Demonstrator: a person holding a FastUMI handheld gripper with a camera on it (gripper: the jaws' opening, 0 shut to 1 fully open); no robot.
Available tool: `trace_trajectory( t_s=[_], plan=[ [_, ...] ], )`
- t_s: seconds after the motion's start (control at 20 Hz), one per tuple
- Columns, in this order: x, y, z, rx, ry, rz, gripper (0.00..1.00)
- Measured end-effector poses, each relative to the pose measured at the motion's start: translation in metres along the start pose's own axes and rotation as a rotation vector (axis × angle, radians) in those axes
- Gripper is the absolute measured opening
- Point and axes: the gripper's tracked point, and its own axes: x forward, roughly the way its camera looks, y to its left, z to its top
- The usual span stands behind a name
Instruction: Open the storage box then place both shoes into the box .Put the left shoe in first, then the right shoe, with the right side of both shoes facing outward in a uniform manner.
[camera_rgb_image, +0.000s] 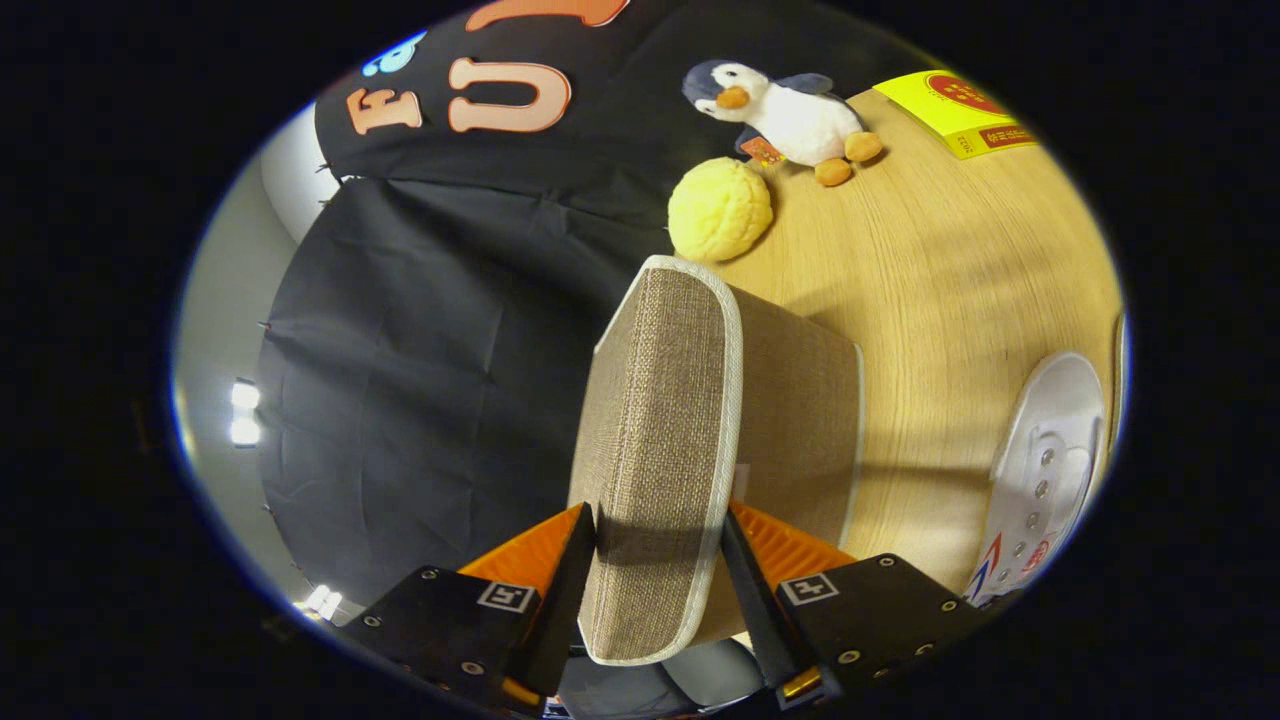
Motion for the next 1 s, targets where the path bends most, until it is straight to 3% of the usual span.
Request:
trace_trajectory(
  t_s=[0.15,0.5,0.7,1.0],
  plan=[
    [-0.014,0.033,0.013,0.017,-0.056,0.072,0.65],
    [-0.016,0.086,0.024,0.013,-0.135,0.093,0.32],
    [-0.006,0.127,0.03,-0.035,-0.179,0.119,0.19],
    [0.041,0.175,0.013,-0.112,-0.148,0.099,0.17]
  ],
)
